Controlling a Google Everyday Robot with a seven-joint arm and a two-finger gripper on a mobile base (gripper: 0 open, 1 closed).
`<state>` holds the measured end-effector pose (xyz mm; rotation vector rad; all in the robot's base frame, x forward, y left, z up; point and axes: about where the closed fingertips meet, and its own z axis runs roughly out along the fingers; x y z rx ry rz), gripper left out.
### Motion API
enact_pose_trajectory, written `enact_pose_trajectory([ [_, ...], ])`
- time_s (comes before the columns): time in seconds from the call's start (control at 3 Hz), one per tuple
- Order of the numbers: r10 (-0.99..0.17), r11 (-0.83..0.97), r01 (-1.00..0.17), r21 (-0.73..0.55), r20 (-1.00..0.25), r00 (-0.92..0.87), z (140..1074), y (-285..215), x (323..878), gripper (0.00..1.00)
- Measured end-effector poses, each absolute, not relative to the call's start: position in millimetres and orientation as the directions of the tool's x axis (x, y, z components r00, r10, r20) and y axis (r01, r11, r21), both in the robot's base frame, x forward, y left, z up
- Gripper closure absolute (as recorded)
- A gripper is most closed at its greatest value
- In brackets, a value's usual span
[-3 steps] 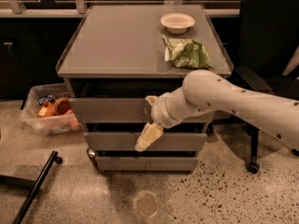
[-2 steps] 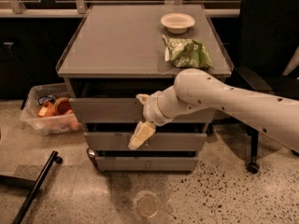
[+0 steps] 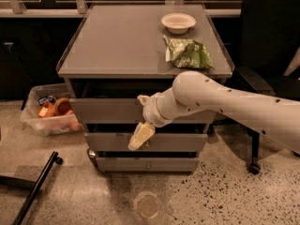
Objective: Open top drawer
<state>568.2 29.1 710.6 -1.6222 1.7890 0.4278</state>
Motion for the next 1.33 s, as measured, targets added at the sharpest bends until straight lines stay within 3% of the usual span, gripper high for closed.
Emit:
enact_pose_trajectory([
  [1.33,-0.791,0.268,-0.923,-0.275,-0.609,-0.049,670.7,61.1,663.2,0.0],
])
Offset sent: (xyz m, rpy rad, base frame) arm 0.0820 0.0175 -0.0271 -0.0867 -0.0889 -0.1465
